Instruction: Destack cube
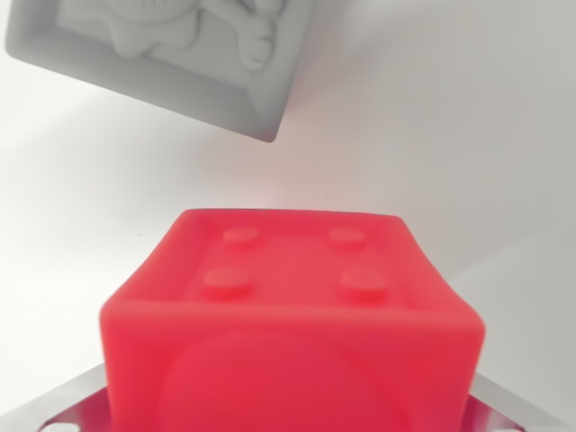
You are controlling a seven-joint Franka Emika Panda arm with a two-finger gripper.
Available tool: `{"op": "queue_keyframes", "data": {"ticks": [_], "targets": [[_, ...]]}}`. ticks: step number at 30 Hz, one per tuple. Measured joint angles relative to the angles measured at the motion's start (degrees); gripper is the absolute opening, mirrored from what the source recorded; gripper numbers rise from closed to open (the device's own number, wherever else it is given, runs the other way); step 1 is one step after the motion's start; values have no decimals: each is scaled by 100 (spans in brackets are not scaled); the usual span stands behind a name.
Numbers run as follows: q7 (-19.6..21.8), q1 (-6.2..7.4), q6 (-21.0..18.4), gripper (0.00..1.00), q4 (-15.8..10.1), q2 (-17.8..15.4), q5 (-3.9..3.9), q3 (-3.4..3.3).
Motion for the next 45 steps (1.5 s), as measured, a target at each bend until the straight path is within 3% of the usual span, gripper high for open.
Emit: {"op": "queue_keyframes", "data": {"ticks": [18,32,33,45], "targets": [[0,-38,308,0,114,422,0,40],[0,-52,399,0,148,542,0,53],[0,-52,401,100,149,545,0,53],[0,-52,405,100,151,546,0,53]]}}
